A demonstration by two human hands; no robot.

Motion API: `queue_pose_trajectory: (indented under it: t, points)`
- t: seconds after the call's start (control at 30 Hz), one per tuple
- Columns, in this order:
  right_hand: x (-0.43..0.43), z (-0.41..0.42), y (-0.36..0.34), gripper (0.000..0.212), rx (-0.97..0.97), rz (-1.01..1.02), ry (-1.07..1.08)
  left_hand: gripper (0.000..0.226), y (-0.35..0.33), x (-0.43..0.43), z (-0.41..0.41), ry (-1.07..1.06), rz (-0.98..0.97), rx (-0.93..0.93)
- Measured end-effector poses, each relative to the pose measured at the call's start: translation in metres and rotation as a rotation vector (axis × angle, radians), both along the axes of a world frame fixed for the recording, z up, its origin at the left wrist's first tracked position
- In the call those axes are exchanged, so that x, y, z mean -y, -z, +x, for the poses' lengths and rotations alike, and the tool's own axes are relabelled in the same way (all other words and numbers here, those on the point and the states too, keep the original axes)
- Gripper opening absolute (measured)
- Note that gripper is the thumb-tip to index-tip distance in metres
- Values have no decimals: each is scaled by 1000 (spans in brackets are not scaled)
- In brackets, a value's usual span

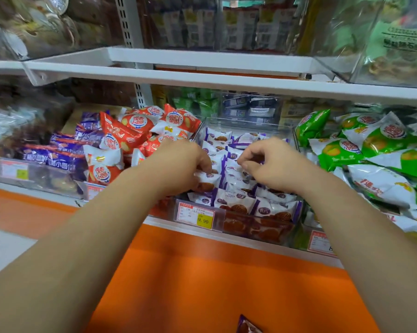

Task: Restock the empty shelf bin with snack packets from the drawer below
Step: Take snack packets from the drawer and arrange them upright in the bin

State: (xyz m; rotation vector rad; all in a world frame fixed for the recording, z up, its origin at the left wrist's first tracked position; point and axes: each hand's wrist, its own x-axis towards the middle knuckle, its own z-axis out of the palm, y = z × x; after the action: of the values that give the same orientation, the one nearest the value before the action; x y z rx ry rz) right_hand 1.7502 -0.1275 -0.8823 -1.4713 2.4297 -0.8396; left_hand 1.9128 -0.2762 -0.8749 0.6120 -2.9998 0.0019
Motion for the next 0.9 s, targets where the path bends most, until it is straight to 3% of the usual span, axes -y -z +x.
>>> queue_pose_trajectory:
  t: [0.13, 0.23, 0.47, 0.6, 0.7, 0.77, 0.9]
  points:
    - [-11, -11, -1, 5, 7, -5, 13, 35, 19, -1, -12, -24, -164, 39]
    - [-18, -15, -3, 12, 57, 16, -25, 31, 23, -5, -15, -22, -232, 89]
    - [-34, -11, -15, 25, -45, 131, -97, 15, 35, -6, -20, 7, -320, 104]
    - [-46, -7, -23, 40, -183, 293, -149, 30, 12, -8, -18, -17, -211, 85]
    - [-52, -2, -15, 35, -370, 381, -124, 11, -1, -18, -15, 81, 45, -151]
    - [-54, 2, -6, 39, -462, 394, -115, 15, 2, -33, -12, 168, 244, -123]
    - [-58, 2, -2, 48, -466, 384, -73, 28, 24, -37, -15, 208, 237, -51]
